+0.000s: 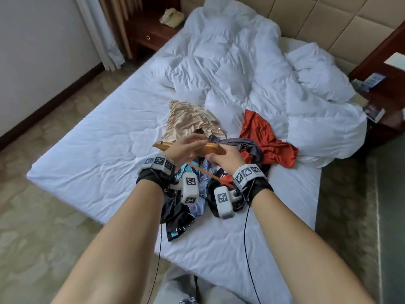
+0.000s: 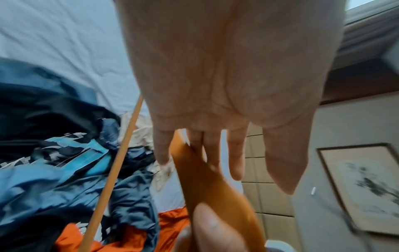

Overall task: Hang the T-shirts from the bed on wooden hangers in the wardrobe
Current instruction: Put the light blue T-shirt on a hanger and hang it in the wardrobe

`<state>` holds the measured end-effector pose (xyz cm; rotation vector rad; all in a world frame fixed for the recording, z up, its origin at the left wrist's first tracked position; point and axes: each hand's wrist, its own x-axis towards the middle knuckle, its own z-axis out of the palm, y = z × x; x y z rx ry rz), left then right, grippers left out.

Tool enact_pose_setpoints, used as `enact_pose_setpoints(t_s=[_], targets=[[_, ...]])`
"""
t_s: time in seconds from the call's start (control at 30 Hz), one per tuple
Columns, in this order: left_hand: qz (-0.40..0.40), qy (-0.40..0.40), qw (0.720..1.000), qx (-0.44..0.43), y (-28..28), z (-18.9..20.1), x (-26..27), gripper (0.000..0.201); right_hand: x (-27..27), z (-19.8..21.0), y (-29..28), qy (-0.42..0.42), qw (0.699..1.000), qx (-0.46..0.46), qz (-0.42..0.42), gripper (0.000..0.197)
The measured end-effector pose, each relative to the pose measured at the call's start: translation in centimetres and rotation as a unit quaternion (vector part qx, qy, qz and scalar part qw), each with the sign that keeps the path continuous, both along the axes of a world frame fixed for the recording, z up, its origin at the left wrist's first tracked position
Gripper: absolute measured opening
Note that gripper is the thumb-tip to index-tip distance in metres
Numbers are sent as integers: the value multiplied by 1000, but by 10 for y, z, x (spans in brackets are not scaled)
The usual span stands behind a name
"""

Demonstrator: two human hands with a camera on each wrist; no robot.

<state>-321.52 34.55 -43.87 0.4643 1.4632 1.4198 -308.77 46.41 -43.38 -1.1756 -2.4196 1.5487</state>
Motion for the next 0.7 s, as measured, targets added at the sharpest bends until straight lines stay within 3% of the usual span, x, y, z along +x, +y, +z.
enact_pose_setpoints(t_s=[0.07,0.17,0.3,0.43,0.57,0.7], targets=[[-14,-29,999,-38,4,-25,-9,28,5,-24,7,-22,999,-11,-38,12],[39,-79,990,-109,5,-61,-19,26,12,-63,21,-57,994,-31,-84,11],[103,-167,954,-225,5,-116,-23,12,13,-95,34,-78,986,-60,-137,9],[109,-236,918,-301,4,-173,-23,17,12,-128,42,-117,979,-92,-137,9],[79,-219,908,-349,11,-208,-15,14,9,-158,49,-140,975,-112,-135,17],[43,-166,904,-391,22,-234,-11,25,6,-189,57,-173,971,-117,-115,23]])
